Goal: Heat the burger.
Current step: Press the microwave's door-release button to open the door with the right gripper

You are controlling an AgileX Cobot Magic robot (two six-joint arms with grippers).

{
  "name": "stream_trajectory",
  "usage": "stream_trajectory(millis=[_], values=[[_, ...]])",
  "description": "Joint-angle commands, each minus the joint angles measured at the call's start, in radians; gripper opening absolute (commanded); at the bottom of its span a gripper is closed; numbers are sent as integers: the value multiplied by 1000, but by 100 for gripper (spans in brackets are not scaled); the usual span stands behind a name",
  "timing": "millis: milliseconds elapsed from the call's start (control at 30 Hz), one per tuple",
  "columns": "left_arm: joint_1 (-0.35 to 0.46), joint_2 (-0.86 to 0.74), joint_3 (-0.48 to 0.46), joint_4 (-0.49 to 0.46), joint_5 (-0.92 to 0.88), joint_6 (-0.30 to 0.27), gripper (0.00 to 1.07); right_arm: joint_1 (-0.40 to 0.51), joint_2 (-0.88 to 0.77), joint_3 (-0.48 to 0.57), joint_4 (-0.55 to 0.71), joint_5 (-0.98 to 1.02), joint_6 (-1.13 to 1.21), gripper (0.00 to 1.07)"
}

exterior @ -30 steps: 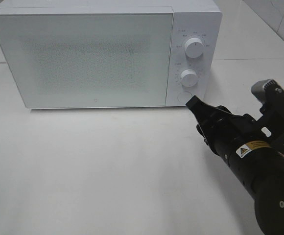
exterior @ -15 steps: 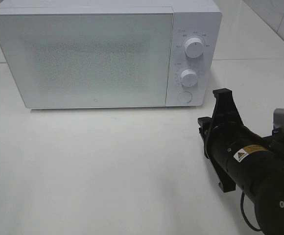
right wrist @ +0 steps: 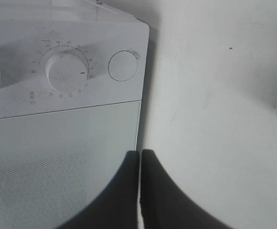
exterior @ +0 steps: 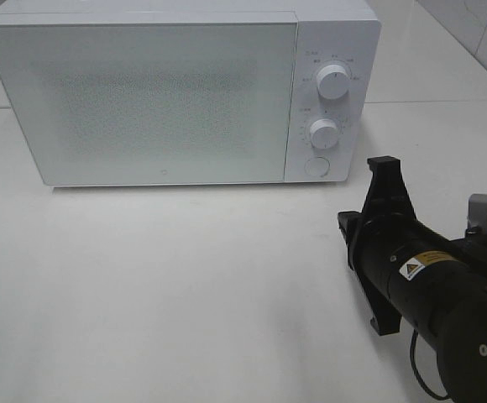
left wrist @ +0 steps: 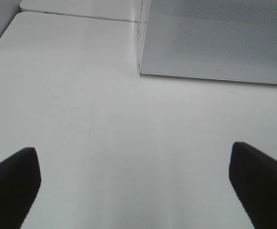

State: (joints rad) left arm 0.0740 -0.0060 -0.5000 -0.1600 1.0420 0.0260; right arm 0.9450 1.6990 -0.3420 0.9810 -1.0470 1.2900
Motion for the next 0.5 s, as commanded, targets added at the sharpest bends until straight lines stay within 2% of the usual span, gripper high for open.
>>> stream_trajectory(millis=[33, 433, 500], values=[[2, -19, 3, 1, -10, -4, 100, 0, 11, -11, -5, 8, -8, 0], [2, -19, 3, 2, -10, -4, 100, -23, 51, -11, -35, -15, 26, 0], [2, -19, 3, 2, -10, -4, 100, -99, 51, -20, -138, -5, 28, 0]])
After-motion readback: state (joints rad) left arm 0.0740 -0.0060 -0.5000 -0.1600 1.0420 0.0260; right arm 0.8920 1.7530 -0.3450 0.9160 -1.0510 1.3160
